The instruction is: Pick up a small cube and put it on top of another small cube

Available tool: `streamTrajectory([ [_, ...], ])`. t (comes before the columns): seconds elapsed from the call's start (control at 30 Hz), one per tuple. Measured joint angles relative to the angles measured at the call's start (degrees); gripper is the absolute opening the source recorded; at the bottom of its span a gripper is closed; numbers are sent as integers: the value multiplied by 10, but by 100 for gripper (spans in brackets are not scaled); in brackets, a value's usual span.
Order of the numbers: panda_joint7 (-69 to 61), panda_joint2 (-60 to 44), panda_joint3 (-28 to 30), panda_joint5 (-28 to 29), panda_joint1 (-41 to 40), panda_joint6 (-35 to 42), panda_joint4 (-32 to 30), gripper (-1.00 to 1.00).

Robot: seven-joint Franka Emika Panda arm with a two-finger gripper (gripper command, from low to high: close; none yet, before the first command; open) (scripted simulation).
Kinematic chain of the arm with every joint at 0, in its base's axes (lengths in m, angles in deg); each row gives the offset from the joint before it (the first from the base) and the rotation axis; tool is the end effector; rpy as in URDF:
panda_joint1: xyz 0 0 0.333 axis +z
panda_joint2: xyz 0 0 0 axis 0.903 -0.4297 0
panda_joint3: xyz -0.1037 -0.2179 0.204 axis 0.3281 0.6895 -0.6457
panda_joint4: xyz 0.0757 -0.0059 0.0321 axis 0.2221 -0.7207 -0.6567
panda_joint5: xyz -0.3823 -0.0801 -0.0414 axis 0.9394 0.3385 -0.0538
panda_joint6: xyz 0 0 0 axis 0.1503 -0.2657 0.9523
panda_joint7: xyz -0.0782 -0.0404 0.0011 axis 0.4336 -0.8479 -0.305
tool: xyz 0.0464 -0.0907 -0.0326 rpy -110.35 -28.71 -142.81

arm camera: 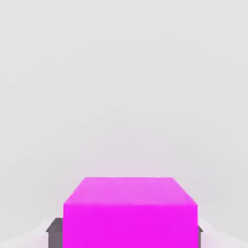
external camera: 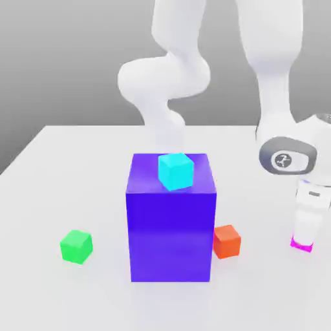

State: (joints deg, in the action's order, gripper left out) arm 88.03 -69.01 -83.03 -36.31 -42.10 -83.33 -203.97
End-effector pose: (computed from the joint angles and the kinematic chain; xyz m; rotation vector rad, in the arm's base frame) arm 0.2587 0.3352 0.1483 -3.1017 -0.4282 -0.0040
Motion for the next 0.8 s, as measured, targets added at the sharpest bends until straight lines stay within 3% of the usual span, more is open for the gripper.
streamTrajectory([
  [0.23, -100, 86, -90, -131, -65, 54, -19, -100],
  [0.5, -29, 133, 20, -168, -170, 79, -11, -100],
  [0.8, 61, 213, 130, -247, -375, 96, -36, -100],
])
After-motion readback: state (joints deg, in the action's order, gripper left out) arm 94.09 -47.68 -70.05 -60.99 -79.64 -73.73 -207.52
